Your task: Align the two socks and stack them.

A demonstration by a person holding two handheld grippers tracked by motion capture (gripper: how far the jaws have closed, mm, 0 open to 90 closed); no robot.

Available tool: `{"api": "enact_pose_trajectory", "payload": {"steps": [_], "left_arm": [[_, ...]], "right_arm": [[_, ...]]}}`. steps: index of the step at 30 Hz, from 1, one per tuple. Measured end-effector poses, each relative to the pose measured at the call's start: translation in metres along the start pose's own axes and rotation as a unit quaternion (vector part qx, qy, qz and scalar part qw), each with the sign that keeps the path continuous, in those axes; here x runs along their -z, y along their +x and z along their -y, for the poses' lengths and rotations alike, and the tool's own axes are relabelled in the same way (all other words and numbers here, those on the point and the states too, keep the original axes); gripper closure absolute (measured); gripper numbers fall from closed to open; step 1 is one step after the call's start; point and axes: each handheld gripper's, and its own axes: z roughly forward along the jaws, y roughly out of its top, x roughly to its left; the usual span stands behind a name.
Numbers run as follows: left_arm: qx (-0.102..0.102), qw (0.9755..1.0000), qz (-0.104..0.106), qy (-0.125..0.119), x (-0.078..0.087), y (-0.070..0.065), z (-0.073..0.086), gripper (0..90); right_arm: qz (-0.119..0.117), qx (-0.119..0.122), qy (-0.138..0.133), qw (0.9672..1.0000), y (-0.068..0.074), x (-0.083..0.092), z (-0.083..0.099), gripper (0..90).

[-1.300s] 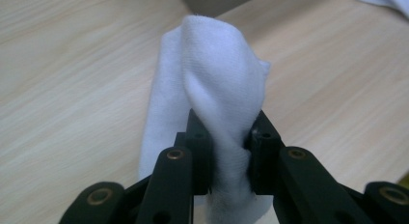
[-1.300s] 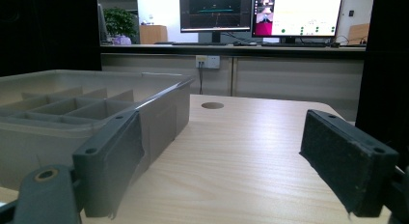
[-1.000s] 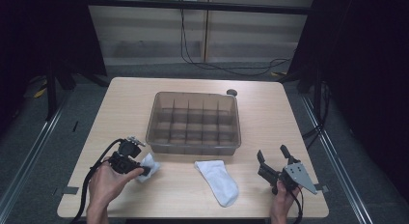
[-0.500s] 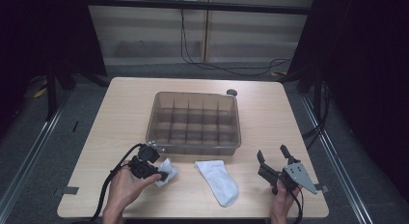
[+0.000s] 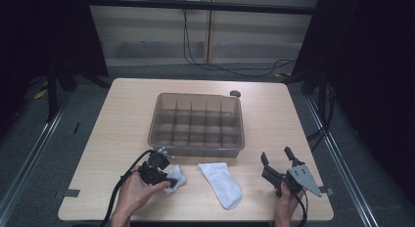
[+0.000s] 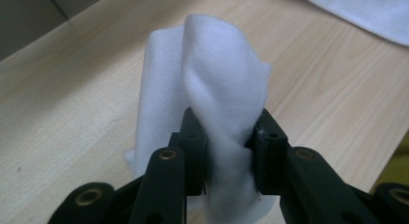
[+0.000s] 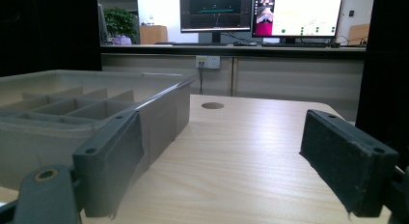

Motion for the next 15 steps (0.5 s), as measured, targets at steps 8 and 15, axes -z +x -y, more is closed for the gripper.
{"api": "enact_pose_trajectory", "payload": {"steps": [8,15], "left_arm": [[-0.009,0.9995,-0.030,-0.004,-0.0026,0.0019,0.0052,54.5],[0.000,0.9993,-0.037,-0.008,-0.0008,0.0058,0.0064,37.9]], "right_arm": [[0.000,0.000,0.000,1.0000,0.0000,0.0000,0.0000,14.4],[0.000,0.000,0.000,1.0000,0.0000,0.0000,0.0000,14.4]]}}
